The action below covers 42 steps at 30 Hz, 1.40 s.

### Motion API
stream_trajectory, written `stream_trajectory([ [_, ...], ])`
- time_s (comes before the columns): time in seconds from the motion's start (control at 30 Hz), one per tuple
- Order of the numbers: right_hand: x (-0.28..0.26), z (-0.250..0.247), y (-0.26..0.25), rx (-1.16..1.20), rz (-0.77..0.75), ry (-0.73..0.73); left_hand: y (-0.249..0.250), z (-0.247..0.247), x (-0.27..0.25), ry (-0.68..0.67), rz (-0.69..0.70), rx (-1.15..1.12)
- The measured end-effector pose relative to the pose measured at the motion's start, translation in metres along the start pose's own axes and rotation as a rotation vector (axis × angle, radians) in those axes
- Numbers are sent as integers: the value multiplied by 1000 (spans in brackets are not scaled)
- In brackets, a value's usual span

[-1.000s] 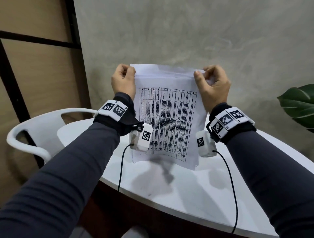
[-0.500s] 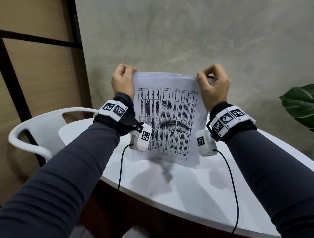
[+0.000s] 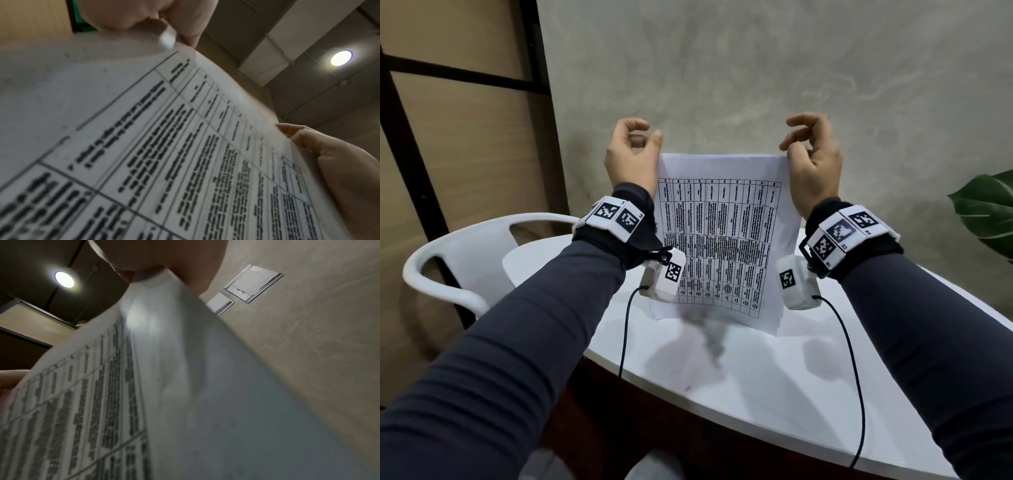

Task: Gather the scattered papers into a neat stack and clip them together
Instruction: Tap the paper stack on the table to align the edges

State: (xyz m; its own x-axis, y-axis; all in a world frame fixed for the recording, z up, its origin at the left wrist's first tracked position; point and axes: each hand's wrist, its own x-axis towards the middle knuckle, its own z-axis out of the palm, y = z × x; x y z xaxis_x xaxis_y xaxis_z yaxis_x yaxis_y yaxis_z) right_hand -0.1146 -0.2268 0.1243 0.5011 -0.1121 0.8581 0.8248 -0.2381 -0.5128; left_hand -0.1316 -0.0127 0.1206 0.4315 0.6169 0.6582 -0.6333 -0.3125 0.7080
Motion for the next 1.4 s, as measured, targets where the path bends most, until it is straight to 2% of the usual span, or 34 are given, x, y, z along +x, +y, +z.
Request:
stream_trajectory([
  [0.03,1,0,2,-124,-1,-19,0,1,0,7,8,22],
  [0.13,4,3,-10,-810,-97,-86,1,6,0,57,43,83],
  [0.17,3,7,-20,-911,-158,-148,1,8,0,63,52,95],
  [0.2,3,11,-34,-925,-223,-256,2,10,-1,60,55,104],
  [0.27,4,24,-54,-915,-316,-589,4,12,-5,50,68,109],
  [0.33,6,37,-63,-972,-302,-875,7,11,-9,40,89,78],
  [0.4,8,42,-65,-954,-249,-939,11,2,-13,25,98,41],
  [0.5,17,30,-50,-868,-180,-831,3,-24,-15,-170,14,8],
  [0.57,25,10,-34,-754,-74,-695,-21,-48,-17,-252,-80,167],
  [0.67,25,-27,-12,-290,199,-528,-59,-79,-23,-273,-267,395],
  [0.7,21,-36,-5,-131,260,-478,-71,-84,-25,-297,-356,371],
  [0.77,7,-45,11,68,359,-378,-78,-83,-35,-401,-584,166],
  [0.83,-11,-44,27,220,447,-301,-78,-75,-41,-495,-687,-43],
  [0.93,-36,-40,44,408,535,-208,-62,-55,-44,-461,-602,-83],
  [1.0,-49,-39,51,399,546,-167,-53,-44,-44,-443,-516,-57],
  [1.07,-57,-42,58,384,546,-158,-52,-42,-45,-478,-448,-33],
  [1.27,-74,-56,85,286,639,-304,-74,-57,-64,-633,-584,-44],
  [1.4,-79,-46,87,283,680,-305,-89,-61,-78,-524,-662,-70],
])
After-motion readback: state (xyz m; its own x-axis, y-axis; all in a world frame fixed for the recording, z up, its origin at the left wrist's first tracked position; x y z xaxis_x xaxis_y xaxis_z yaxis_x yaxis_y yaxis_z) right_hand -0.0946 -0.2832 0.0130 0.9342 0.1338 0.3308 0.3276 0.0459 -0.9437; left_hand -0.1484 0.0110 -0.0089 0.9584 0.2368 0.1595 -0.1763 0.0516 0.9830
